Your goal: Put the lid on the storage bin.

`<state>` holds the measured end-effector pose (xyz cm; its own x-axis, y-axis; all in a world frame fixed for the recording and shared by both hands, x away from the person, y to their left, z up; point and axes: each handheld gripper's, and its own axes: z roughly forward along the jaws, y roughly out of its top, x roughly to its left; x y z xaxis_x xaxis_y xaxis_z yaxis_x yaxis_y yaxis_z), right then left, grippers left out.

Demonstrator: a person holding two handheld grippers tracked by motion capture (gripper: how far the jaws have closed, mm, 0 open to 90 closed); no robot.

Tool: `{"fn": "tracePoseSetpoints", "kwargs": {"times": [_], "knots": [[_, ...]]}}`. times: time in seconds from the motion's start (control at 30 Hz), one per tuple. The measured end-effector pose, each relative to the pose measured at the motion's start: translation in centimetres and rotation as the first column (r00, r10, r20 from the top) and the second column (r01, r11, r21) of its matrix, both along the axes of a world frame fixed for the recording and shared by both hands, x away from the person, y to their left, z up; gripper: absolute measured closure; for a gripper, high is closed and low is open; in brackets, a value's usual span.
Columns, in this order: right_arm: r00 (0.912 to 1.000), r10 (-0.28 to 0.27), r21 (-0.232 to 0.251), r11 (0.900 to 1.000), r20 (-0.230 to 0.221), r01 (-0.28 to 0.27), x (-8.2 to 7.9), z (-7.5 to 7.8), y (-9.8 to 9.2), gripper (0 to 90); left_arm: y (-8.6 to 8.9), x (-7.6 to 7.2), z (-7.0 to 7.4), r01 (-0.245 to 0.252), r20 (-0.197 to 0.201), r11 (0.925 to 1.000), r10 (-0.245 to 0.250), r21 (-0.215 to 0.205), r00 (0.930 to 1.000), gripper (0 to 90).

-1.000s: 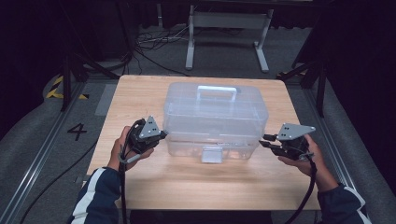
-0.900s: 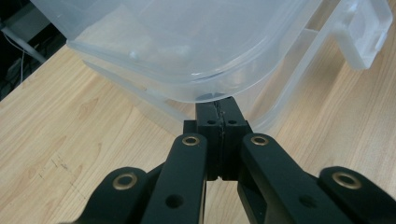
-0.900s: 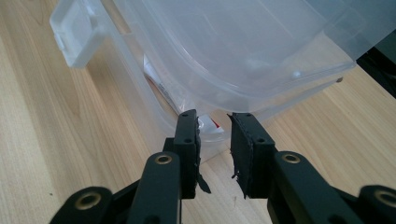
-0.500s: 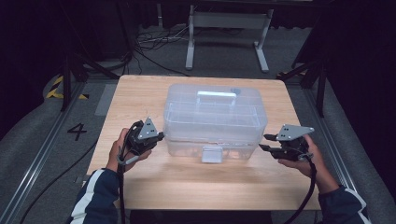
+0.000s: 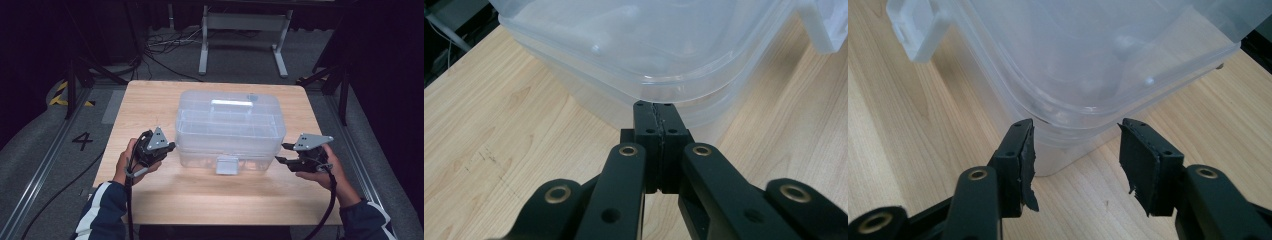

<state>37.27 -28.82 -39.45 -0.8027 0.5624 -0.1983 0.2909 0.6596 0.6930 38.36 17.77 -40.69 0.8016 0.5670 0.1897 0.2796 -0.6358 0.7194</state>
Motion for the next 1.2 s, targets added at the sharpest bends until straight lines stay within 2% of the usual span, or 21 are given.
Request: {"fn": "tracePoseSetpoints", "kwargs": {"times": [0.27,0.33,0.6,0.7,0.77,0.9,0.97,1.07,1.2], "knots": [[0.9999,-0.001,0.011,1.0,-0.013,0.001,0.1,-0.2,0.2,42.8,0.1,0.0,-0.3,0.001,-0.007,0.9999,-0.001,0.011,1.0,90.0],[0.9999,-0.002,0.009,1.0,-0.014,0.002,0.1,-0.3,0.2,42.1,0.2,-0.1,-0.4,-0.007,-0.009,1.0,0.007,-0.001,0.9999,90.0],[0.9996,-0.009,0.034,0.999,-0.028,0.01,0.4,-0.6,0.3,36.9,0.2,-0.1,-0.5,-0.011,-0.01,0.9999,0.011,-0.008,0.9999,90.0],[0.9996,-0.009,0.034,0.999,-0.027,0.01,0.4,-0.6,0.3,36.9,0.5,0.1,-0.6,-0.017,-0.031,0.9992,0.016,-0.037,0.9994,89.8],[0.9996,-0.012,0.034,0.999,-0.027,0.013,0.4,-0.6,0.3,36.9,0.7,0.2,-0.8,-0.023,-0.035,0.9989,0.022,-0.041,0.9992,88.5],[0.9992,-0.013,0.024,1.0,-0.037,0.014,0.4,-0.8,0.2,36.7,1.0,0.4,-0.9,-0.045,-0.046,0.997,0.042,-0.063,0.9981,83.3],[0.999,-0.016,0.01,1.0,-0.041,0.016,0.4,-1.1,0.2,37.8,1.2,0.5,-1.1,-0.049,-0.058,0.9957,0.044,-0.079,0.9973,77.5],[0.9995,-0.014,0.008,1.0,-0.027,0.015,0.3,-1.0,0.3,38.8,0.8,0.5,-1.6,-0.031,-0.068,0.9993,0.029,-0.023,0.9973,74.0],[0.9995,-0.012,0.012,1.0,-0.028,0.013,0.2,-1.0,0.4,39.1,0.2,0.5,-2.3,-0.014,-0.078,0.9999,0.015,0.008,0.9968,67.8]]}}
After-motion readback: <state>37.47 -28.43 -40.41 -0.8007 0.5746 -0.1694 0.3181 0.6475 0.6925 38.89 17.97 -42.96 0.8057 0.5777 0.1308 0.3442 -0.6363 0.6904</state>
